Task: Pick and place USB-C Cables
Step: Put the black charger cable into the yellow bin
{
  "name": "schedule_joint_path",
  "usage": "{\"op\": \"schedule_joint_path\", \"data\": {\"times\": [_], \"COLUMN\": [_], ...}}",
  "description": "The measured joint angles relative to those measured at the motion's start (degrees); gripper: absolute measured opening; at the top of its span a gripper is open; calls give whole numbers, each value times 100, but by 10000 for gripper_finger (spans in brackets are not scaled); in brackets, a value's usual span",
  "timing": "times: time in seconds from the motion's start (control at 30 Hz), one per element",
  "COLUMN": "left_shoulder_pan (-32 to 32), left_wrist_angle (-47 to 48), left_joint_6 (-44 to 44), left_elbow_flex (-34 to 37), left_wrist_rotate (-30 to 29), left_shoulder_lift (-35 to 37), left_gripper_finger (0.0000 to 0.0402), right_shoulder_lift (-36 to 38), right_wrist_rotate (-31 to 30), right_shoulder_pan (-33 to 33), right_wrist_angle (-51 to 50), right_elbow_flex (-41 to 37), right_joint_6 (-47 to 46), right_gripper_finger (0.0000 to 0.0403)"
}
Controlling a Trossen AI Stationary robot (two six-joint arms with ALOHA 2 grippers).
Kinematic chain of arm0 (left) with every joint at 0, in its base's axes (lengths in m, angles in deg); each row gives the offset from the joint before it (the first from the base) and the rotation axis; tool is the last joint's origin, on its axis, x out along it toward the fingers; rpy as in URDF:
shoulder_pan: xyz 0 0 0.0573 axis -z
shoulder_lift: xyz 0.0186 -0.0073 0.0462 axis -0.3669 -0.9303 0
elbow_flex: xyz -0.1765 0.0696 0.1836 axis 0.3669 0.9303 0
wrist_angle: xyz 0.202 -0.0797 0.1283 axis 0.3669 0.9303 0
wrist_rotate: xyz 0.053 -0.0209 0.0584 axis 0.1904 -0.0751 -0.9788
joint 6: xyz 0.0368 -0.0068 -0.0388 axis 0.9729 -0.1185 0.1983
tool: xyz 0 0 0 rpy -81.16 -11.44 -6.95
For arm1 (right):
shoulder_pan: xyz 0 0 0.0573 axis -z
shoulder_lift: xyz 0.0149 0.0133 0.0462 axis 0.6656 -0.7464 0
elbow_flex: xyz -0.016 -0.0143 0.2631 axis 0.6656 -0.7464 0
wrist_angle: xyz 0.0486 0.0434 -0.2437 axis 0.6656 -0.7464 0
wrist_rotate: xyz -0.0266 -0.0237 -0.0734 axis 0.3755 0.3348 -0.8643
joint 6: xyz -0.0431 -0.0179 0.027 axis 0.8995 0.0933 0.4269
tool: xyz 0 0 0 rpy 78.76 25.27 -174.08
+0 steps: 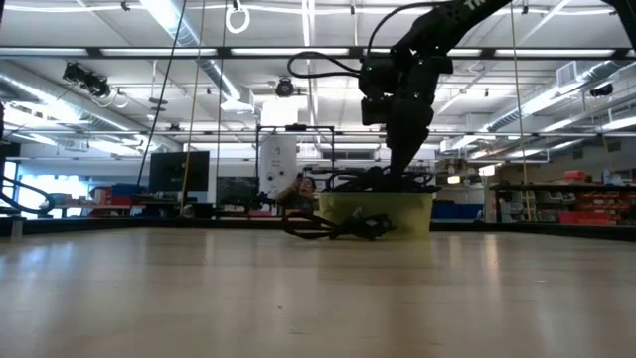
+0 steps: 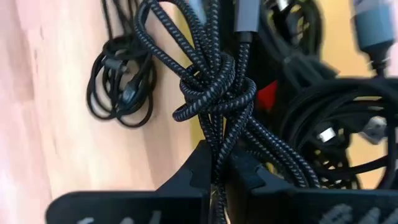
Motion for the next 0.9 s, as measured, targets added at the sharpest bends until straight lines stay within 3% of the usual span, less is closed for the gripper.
{"op": "schedule_joint_path", "data": {"times": [0.1, 0.27, 0.4, 0.9], "left_shoulder_pan": [-2, -2, -2, -29], "left_wrist_angle": [0, 2, 2, -4], "left_joint_6": [0, -2, -2, 0], "left_elbow_flex": [0, 0, 0, 23], "left_wrist_rotate": [0, 0, 0, -1], "left_shoulder_lift": [0, -1, 0, -41], "left_gripper_finger": [119, 119, 119, 119], "right_shoulder_lift": [0, 2, 5, 15], "right_wrist_rotate": [-136, -213, -391, -467], "right_shoulder_pan": [9, 9, -48, -436], "right_wrist_angle": [107, 116, 93, -1419], "right_elbow_flex": [25, 25, 29, 1732], "right_joint_6": [-7, -7, -100, -350], "right_gripper_finger": [31, 96, 123, 129]}}
